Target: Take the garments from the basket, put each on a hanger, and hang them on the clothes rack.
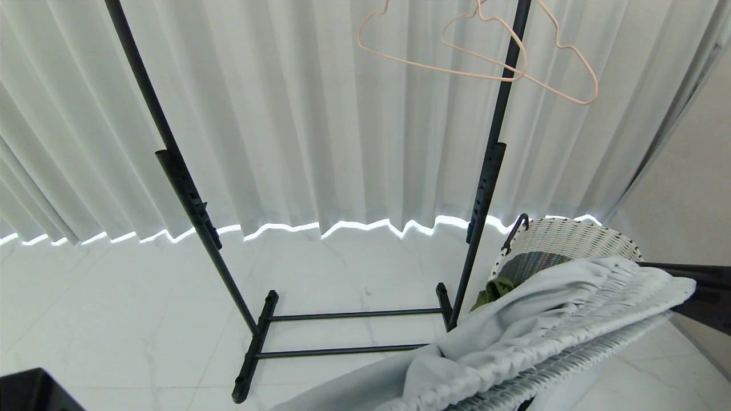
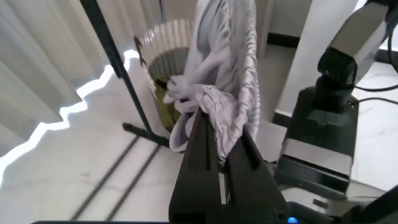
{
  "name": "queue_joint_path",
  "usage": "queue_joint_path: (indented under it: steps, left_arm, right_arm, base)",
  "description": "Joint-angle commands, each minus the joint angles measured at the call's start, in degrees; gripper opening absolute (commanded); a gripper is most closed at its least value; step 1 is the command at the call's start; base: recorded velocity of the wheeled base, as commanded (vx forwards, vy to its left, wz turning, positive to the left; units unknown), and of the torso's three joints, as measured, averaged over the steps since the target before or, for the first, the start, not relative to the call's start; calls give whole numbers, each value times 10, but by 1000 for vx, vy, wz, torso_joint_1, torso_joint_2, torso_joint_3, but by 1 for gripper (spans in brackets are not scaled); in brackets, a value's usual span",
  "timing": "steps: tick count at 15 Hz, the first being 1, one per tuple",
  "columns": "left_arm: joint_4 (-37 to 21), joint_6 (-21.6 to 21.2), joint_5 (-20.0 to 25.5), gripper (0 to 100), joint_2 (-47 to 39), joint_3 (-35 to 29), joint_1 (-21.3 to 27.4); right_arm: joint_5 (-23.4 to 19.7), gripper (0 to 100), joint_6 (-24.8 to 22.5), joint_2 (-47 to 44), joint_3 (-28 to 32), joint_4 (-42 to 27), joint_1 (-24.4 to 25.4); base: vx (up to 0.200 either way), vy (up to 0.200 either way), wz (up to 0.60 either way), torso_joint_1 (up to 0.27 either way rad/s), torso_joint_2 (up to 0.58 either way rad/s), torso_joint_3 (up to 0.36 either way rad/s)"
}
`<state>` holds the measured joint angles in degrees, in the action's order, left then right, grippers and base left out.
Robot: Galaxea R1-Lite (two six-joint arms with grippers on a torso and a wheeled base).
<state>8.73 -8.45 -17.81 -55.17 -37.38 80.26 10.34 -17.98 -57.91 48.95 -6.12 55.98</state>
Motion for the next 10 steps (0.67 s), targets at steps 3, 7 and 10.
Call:
queue_joint_path:
  steps: [3,7,10]
  left_arm:
    - [-21,-70,1,0,98,-8,1]
    - [-30,-86,0,0,146,-8,-5]
    - [-30,-85,-5,0,164,-30,-31]
  right_arm:
    - [-1,0,1,-55,0,29,1]
    - [-1,0,1,-98,20,57,1]
    - [0,0,1,-128,44,70,1]
  base:
    - [0,0,0,0,0,0]
    - [0,0,0,0,0,0]
    - [0,0,0,0,0,0]
